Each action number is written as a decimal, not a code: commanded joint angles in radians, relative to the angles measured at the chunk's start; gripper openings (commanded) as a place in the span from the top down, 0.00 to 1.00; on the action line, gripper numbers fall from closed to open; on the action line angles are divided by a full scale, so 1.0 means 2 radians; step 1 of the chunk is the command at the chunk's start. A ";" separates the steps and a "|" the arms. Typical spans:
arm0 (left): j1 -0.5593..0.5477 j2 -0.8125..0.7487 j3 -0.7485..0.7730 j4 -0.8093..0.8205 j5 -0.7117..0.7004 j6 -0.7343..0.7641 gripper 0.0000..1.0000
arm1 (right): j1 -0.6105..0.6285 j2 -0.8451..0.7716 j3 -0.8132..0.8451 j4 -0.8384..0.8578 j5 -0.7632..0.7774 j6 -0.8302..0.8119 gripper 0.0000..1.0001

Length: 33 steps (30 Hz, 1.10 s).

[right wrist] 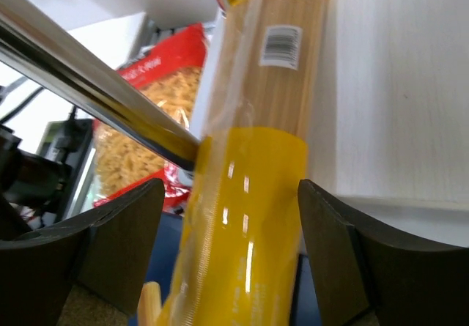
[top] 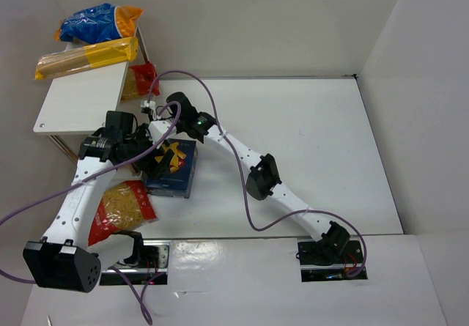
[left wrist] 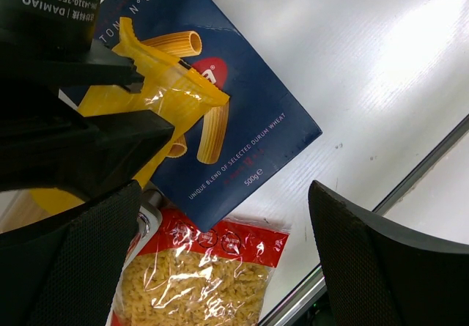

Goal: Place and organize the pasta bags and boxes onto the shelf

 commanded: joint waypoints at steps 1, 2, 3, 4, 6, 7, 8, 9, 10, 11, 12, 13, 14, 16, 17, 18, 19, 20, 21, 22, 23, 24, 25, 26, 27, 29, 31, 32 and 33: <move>-0.002 -0.014 0.001 -0.001 0.007 0.004 0.00 | -0.016 -0.050 0.025 -0.024 0.027 -0.033 0.19; -0.002 -0.014 0.001 -0.001 0.007 0.004 0.00 | -0.016 -0.055 0.025 -0.029 0.028 -0.038 0.18; -0.002 -0.014 0.001 -0.001 0.007 0.004 0.00 | -0.022 -0.065 0.025 -0.029 0.034 -0.038 0.18; -0.002 -0.014 0.001 -0.001 0.007 0.004 0.00 | -0.027 -0.070 0.025 -0.035 0.039 -0.044 0.16; -0.002 -0.014 0.001 -0.001 0.007 0.004 0.00 | -0.032 -0.080 0.025 -0.039 0.044 -0.048 0.15; -0.002 -0.014 0.001 -0.001 0.007 0.004 0.00 | -0.032 -0.086 0.025 -0.046 0.049 -0.053 0.15; -0.002 -0.014 0.001 -0.001 0.007 0.004 0.00 | -0.036 -0.091 0.020 -0.052 0.049 -0.053 0.14; -0.002 -0.014 0.001 -0.005 0.007 0.004 0.00 | -0.036 -0.096 0.015 -0.053 0.049 -0.058 0.14; -0.002 -0.014 0.001 -0.005 0.007 0.004 0.00 | -0.041 -0.105 0.010 -0.058 0.054 -0.058 0.14; -0.002 -0.014 0.001 -0.005 0.003 0.009 0.00 | -0.047 -0.110 -0.003 -0.058 0.054 -0.063 0.14; -0.002 -0.014 0.001 -0.005 0.003 0.009 0.00 | -0.047 -0.115 -0.012 -0.058 0.054 -0.063 0.14; -0.002 -0.014 0.001 -0.005 -0.003 0.009 0.00 | -0.058 -0.125 -0.020 -0.062 0.054 -0.063 0.14; -0.002 -0.014 0.001 -0.005 -0.003 0.009 0.00 | -0.063 -0.130 -0.038 -0.063 0.054 -0.067 0.14; -0.002 -0.014 0.001 -0.005 0.002 0.009 0.00 | -0.071 -0.147 -0.055 -0.067 0.054 -0.068 0.14; -0.002 -0.014 0.001 -0.005 0.002 0.009 0.00 | -0.078 -0.154 -0.073 -0.072 0.054 -0.068 0.14; -0.002 -0.014 0.001 -0.005 0.006 0.009 0.00 | -0.078 -0.161 -0.083 -0.076 0.054 -0.073 0.14; -0.002 -0.010 0.001 -0.005 0.011 0.014 0.00 | -0.085 -0.175 -0.101 -0.076 0.054 -0.073 0.15; -0.002 -0.010 0.001 -0.005 0.011 0.014 0.00 | -0.090 -0.182 -0.111 -0.083 0.054 -0.077 0.15; -0.002 -0.005 0.001 -0.005 0.011 0.014 0.00 | -0.090 -0.190 -0.121 -0.092 0.060 -0.078 0.18; -0.002 -0.005 0.001 -0.005 0.011 0.014 0.00 | -0.096 -0.198 -0.143 -0.092 0.060 -0.078 0.21; -0.002 -0.005 0.001 -0.005 0.016 0.014 0.00 | -0.101 -0.217 -0.154 -0.100 0.066 -0.078 0.29; -0.002 -0.005 0.006 -0.005 0.022 0.014 0.00 | -0.102 -0.227 -0.166 -0.106 0.066 -0.082 0.36; -0.002 0.000 0.012 -0.005 0.022 0.014 0.00 | -0.108 -0.237 -0.190 -0.121 0.071 -0.089 0.43; -0.002 0.000 0.017 -0.005 0.022 0.014 0.00 | -0.113 -0.259 -0.204 -0.128 0.071 -0.089 0.51; -0.008 0.005 0.022 -0.005 0.027 0.014 0.00 | -0.122 -0.271 -0.222 -0.128 0.076 -0.094 0.74; -0.018 0.010 0.028 -0.010 0.032 0.008 0.00 | -0.132 -0.309 -0.276 -0.142 0.080 -0.094 0.97; -0.038 0.015 0.033 -0.005 0.032 0.008 0.00 | -0.150 -0.336 -0.333 -0.152 0.085 -0.105 1.00; -0.047 0.022 0.033 -0.005 0.036 0.008 0.00 | -0.156 -0.351 -0.359 -0.152 0.085 -0.105 1.00; -0.067 0.028 0.033 0.001 0.036 0.008 0.00 | -0.161 -0.390 -0.390 -0.141 0.102 -0.110 1.00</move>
